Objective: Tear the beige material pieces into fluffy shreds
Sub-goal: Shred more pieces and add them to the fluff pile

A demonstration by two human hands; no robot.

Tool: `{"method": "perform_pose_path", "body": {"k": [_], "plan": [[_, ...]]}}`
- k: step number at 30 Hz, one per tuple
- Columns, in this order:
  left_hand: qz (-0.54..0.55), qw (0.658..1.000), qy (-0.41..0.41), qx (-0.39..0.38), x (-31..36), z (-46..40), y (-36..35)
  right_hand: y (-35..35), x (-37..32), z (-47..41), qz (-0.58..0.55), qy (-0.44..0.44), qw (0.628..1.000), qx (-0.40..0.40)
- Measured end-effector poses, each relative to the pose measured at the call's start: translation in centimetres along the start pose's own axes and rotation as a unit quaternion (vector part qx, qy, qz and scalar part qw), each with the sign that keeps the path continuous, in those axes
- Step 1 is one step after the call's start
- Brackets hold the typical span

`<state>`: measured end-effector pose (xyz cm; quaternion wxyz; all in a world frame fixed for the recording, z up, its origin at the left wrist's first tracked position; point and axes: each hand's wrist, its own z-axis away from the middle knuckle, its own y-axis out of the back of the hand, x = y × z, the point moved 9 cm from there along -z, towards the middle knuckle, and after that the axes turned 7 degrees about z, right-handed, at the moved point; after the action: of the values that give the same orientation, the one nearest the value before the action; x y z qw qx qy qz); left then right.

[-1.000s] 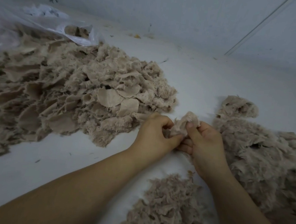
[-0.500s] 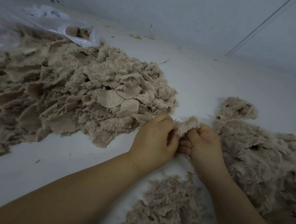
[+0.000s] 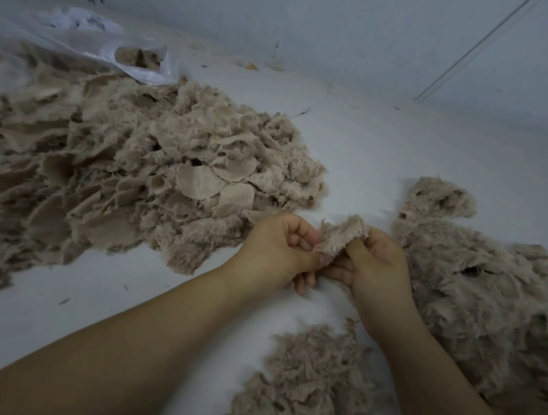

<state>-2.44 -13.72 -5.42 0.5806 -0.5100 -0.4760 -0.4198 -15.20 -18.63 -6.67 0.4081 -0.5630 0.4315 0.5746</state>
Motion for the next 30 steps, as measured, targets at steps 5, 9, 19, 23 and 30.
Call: {"method": "perform_pose_path", "body": {"k": [5,9,19,23,30], "plan": [[-0.045,0.998,0.019,-0.049,0.4,0.3,0.1,0.2,0.0,0.1,0.018,0.005,1.0,0.016],[-0.042,0.997,0.055,-0.037,0.1,0.4,1.2,0.1,0.3,0.0,-0.001,-0.004,1.0,0.015],[-0.17,0.984,0.052,-0.02,-0.8,-0.1,1.6,0.3,0.5,-0.4,0.083,0.03,0.996,0.03],[-0.2,0.979,0.006,0.023,-0.7,-0.4,0.9,-0.2,0.1,-0.3,0.073,0.049,0.996,0.009],[-0.075,0.996,0.041,0.039,-1.1,-0.1,1.4,-0.5,0.6,-0.4,0.051,0.042,0.998,-0.012]]}}
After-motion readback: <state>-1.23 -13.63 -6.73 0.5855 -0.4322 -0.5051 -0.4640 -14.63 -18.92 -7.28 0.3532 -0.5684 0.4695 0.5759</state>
